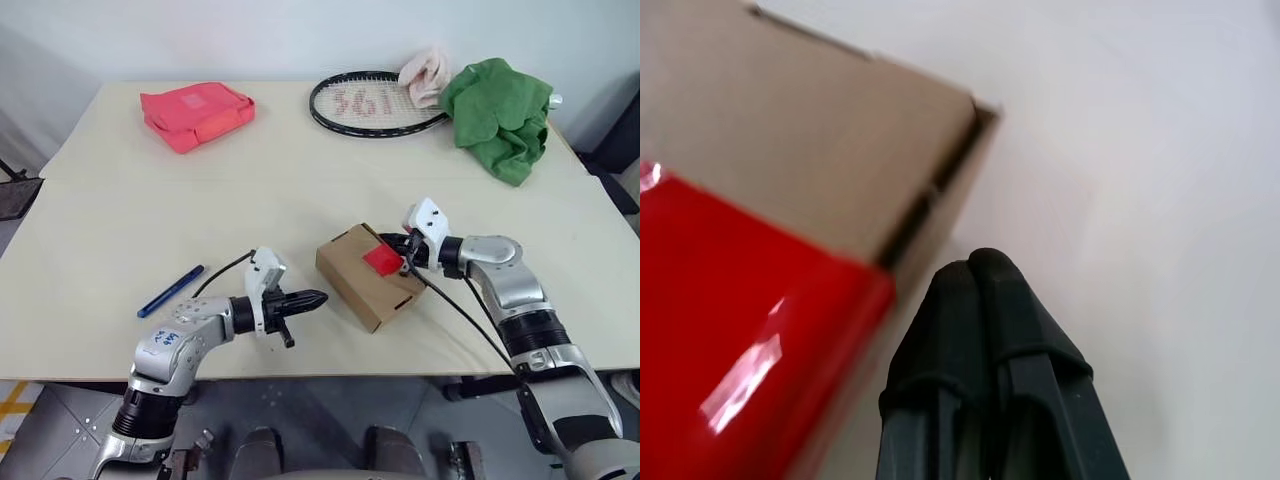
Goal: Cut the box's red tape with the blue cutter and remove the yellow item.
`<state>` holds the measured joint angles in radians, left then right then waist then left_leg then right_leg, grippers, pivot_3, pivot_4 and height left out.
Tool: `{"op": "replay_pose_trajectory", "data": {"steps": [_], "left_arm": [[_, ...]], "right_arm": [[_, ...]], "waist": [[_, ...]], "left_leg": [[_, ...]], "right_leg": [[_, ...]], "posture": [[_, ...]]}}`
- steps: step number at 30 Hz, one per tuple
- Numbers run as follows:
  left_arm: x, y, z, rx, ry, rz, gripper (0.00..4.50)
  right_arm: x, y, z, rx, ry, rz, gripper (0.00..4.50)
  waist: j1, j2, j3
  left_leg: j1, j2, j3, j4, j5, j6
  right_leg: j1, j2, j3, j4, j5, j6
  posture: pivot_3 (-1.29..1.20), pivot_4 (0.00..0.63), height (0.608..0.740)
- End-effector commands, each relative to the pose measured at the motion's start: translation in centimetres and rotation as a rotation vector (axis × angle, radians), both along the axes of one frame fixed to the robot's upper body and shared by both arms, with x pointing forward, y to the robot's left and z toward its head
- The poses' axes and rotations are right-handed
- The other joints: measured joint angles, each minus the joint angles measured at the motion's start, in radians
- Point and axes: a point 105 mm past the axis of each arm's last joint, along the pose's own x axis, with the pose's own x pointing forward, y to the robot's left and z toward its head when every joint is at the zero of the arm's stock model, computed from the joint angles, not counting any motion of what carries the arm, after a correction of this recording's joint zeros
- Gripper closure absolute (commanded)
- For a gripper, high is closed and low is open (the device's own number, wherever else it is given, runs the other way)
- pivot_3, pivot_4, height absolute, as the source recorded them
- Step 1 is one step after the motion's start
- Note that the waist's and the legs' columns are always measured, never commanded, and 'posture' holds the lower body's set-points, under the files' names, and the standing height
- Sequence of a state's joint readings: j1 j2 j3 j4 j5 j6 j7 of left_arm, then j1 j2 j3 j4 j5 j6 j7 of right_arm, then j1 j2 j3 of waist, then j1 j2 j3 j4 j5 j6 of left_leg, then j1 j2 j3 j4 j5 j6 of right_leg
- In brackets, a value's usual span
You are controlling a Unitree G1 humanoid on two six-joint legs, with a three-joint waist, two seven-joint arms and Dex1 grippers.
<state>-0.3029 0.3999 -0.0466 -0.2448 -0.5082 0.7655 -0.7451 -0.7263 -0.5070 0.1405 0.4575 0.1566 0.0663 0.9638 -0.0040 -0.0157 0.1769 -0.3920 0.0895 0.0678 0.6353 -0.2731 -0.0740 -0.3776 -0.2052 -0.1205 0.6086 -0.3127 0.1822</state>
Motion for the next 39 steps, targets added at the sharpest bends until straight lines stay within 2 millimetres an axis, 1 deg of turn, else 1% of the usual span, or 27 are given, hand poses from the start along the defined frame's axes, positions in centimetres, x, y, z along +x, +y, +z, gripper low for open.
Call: {"op": "replay_pose_trajectory", "data": {"steps": [1,2,3,4,6,7,8,9,10,12,14,15,16,18,19,20,21,22,23,26,28,31,34,35,36,37,39], "left_arm": [[-0.2,3.1,2.6,-0.033,-0.147,0.051,4.48],[-0.2,4.0,3.1,-0.037,-0.168,0.067,4.48],[-0.5,5.2,3.3,-0.041,-0.183,0.075,4.48],[-0.9,6.3,3.9,-0.05,-0.215,0.069,4.48],[-2.1,9.6,4.6,-0.046,-0.248,0.079,4.48],[-2.3,11.4,4.7,-0.019,-0.254,0.113,4.5],[-2.4,13.9,4.2,0.05,-0.25,0.182,4.5],[-2.5,16.5,3.6,0.121,-0.247,0.25,4.1],[-2.8,18.6,3.3,0.17,-0.248,0.303,3.9],[-3.3,22.0,3.0,0.232,-0.25,0.409,3.33],[-4.7,26.0,2.6,0.323,-0.231,0.521,2.72],[-5.3,27.3,2.5,0.338,-0.209,0.567,2.4],[-5.9,28.3,2.4,0.36,-0.195,0.585,2.14],[-6.7,30.1,2.4,0.397,-0.17,0.614,1.48],[-7.0,31.2,2.6,0.409,-0.165,0.642,1.21],[-7.2,32.1,2.7,0.413,-0.153,0.666,0.83],[-7.7,32.8,2.4,0.443,-0.141,0.668,0.54],[-8.0,33.3,2.2,0.465,-0.132,0.665,0.23],[-8.3,33.7,1.9,0.488,-0.111,0.655,0.03],[-8.8,35.1,2.3,0.523,-0.089,0.661,0.03],[-8.7,35.2,2.7,0.526,-0.102,0.64,0.03],[-7.7,33.2,3.2,0.471,-0.119,0.529,0.03],[-5.7,30.1,3.7,0.436,-0.179,0.408,0.03],[-4.9,28.7,3.8,0.425,-0.199,0.367,0.03],[-4.4,27.9,3.8,0.416,-0.21,0.343,0.03],[-3.6,26.8,3.3,0.435,-0.228,0.309,0.03],[-2.7,25.6,2.6,0.455,-0.244,0.281,0.03]], "right_arm": [[-1.8,-0.8,4.0,0.005,-0.154,0.052,4.5],[-2.3,-1.5,4.7,-0.001,-0.18,0.053,4.5],[-3.0,-1.6,5.0,-0.016,-0.201,0.061,4.5],[-3.9,-2.3,5.0,-0.041,-0.201,0.081,4.5],[-6.0,-3.3,5.7,-0.018,-0.202,0.091,4.5],[-7.3,-3.7,6.0,0.011,-0.188,0.109,4.32],[-8.7,-4.2,6.2,0.038,-0.169,0.119,4.12],[-10.2,-4.3,6.3,0.064,-0.152,0.142,3.91],[-11.3,-4.2,6.5,0.084,-0.144,0.156,3.56],[-12.8,-4.3,6.8,0.135,-0.136,0.149,2.91],[-14.6,-3.5,7.1,0.169,-0.142,0.169,2.22],[-15.4,-3.3,7.2,0.178,-0.15,0.178,1.88],[-15.9,-3.2,7.4,0.195,-0.164,0.176,1.57],[-16.4,-2.9,7.5,0.23,-0.171,0.141,0.83],[-16.9,-2.5,7.2,0.229,-0.177,0.15,0.54],[-17.3,-2.0,7.0,0.223,-0.184,0.168,0.09],[-18.1,-1.4,6.3,0.197,-0.153,0.232,0.0],[-18.7,-0.9,5.9,0.18,-0.128,0.277,0.0],[-19.1,-0.4,5.6,0.181,-0.105,0.319,0.0],[-19.4,0.7,6.2,0.22,-0.145,0.371,0.0],[-19.4,1.0,6.2,0.207,-0.171,0.387,0.0],[-18.9,0.5,6.1,0.201,-0.176,0.36,0.0],[-18.5,-0.1,6.1,0.197,-0.181,0.328,0.0],[-18.4,-0.3,6.2,0.198,-0.182,0.318,0.0],[-18.3,-0.4,6.2,0.2,-0.183,0.312,0.0],[-18.2,-0.5,6.2,0.196,-0.187,0.305,0.0],[-18.1,-0.6,6.3,0.192,-0.192,0.299,0.0]], "waist": [[0.001,0.0,0.0],[0.001,0.0,0.0],[0.004,0.0,0.0],[0.003,0.0,0.0],[0.005,0.0,0.0],[0.005,0.0,0.0],[0.006,0.0,0.0],[0.007,0.0,0.0],[0.005,0.001,0.0],[0.001,0.001,0.001],[0.0,0.001,0.001],[0.001,0.001,0.001],[0.002,0.001,0.001],[0.004,0.0,0.0],[0.008,0.0,0.0],[0.013,-0.001,0.0],[0.015,-0.001,0.0],[0.015,-0.001,0.0],[0.015,-0.001,0.0],[0.013,-0.001,0.0],[0.01,-0.001,0.0],[0.013,-0.002,-0.001],[0.02,-0.002,-0.001],[0.024,-0.002,-0.001],[0.027,-0.002,-0.001],[0.027,-0.002,-0.001],[0.027,-0.001,0.0]], "left_leg": [[0.0,0.0,0.0,-0.001,0.0,0.0],[0.0,0.0,0.0,-0.002,0.0,0.0],[0.0,0.0,0.0,-0.002,0.0,0.0],[0.0,0.0,0.0,-0.003,0.0,0.0],[0.0,0.0,0.0,-0.003,0.0,0.0],[0.0,0.0,0.0,-0.004,0.0,0.0],[0.0,0.0,0.0,-0.004,0.0,0.0],[0.0,0.0,0.0,-0.005,0.0,0.0],[0.001,0.0,0.0,-0.006,0.0,0.0],[0.001,0.0,0.001,-0.006,0.0,0.0],[0.001,0.0,0.001,-0.005,-0.001,0.0],[0.001,0.0,0.001,-0.005,-0.002,0.001],[0.001,0.001,0.001,-0.005,-0.002,0.001],[0.001,0.002,0.001,-0.005,-0.003,0.001],[0.001,0.002,0.001,-0.005,-0.003,0.0],[0.001,0.002,0.001,-0.005,-0.003,0.001],[0.001,0.002,0.001,-0.005,-0.003,0.001],[0.001,0.002,0.001,-0.005,-0.003,0.001],[0.001,0.002,0.001,-0.005,-0.003,0.001],[0.002,0.003,0.001,-0.005,-0.003,0.001],[0.002,0.003,0.001,-0.005,-0.003,0.001],[0.002,0.003,0.001,-0.005,-0.003,0.001],[0.002,0.004,0.002,-0.005,-0.003,0.0],[0.002,0.004,0.002,-0.004,-0.003,0.0],[0.002,0.004,0.002,-0.004,-0.003,0.0],[0.002,0.004,0.002,-0.003,-0.003,0.0],[0.002,0.004,0.002,-0.003,-0.003,0.0]], "right_leg": [[0.0,0.0,0.0,0.0,0.0,0.0],[-0.001,0.0,0.0,0.0,0.0,0.0],[-0.001,0.0,0.0,0.0,0.0,0.0],[-0.001,0.0,0.0,-0.001,0.0,0.0],[-0.001,0.0,0.0,-0.003,0.0,0.0],[-0.001,0.0,-0.001,-0.003,0.0,0.0],[-0.001,0.0,-0.001,-0.003,0.0,0.0],[-0.001,0.0,-0.001,-0.004,0.0,0.0],[-0.001,0.0,-0.001,-0.004,0.0,0.0],[-0.001,0.0,-0.001,-0.005,0.0,0.0],[0.0,0.0,0.0,-0.005,0.0,0.0],[0.0,0.0,0.0,-0.004,0.0,0.0],[0.0,0.0,0.0,-0.004,0.0,-0.001],[0.0,0.001,-0.001,-0.005,0.0,-0.001],[0.0,0.001,-0.001,-0.004,0.0,-0.001],[0.0,0.001,-0.001,-0.004,0.0,-0.001],[0.0,0.001,-0.001,-0.004,0.0,-0.001],[0.0,0.001,-0.001,-0.004,0.0,-0.001],[0.0,0.001,-0.001,-0.004,0.0,-0.001],[-0.001,0.002,-0.001,-0.004,0.0,-0.001],[-0.001,0.003,-0.001,-0.003,0.0,-0.001],[-0.001,0.003,-0.001,-0.003,0.0,-0.001],[-0.001,0.003,-0.001,-0.002,0.0,-0.001],[-0.001,0.003,-0.001,-0.002,0.0,-0.001],[-0.001,0.003,-0.001,-0.001,0.0,-0.001],[-0.001,0.003,-0.001,-0.001,0.0,-0.001],[-0.001,0.003,0.0,-0.001,0.0,-0.001]], "posture": [[0.0,0.15,0.74],[0.0,0.15,0.74],[0.0,0.15,0.74],[0.0,0.15,0.74],[0.0,0.15,0.74],[0.0,0.15,0.74],[0.0,0.15,0.74],[0.0,0.15,0.74],[0.0,0.15,0.74],[0.0,0.15,0.74],[0.0,0.15,0.74],[0.0,0.15,0.74],[0.0,0.15,0.74],[0.0,0.15,0.74],[0.0,0.15,0.74],[0.0,0.15,0.74],[0.0,0.15,0.74],[0.0,0.15,0.74],[0.0,0.15,0.74],[0.0,0.15,0.74],[0.0,0.15,0.74],[0.0,0.15,0.74],[0.0,0.15,0.74],[0.0,0.15,0.74],[0.0,0.15,0.74],[0.0,0.15,0.74],[0.0,0.15,0.74]]}}
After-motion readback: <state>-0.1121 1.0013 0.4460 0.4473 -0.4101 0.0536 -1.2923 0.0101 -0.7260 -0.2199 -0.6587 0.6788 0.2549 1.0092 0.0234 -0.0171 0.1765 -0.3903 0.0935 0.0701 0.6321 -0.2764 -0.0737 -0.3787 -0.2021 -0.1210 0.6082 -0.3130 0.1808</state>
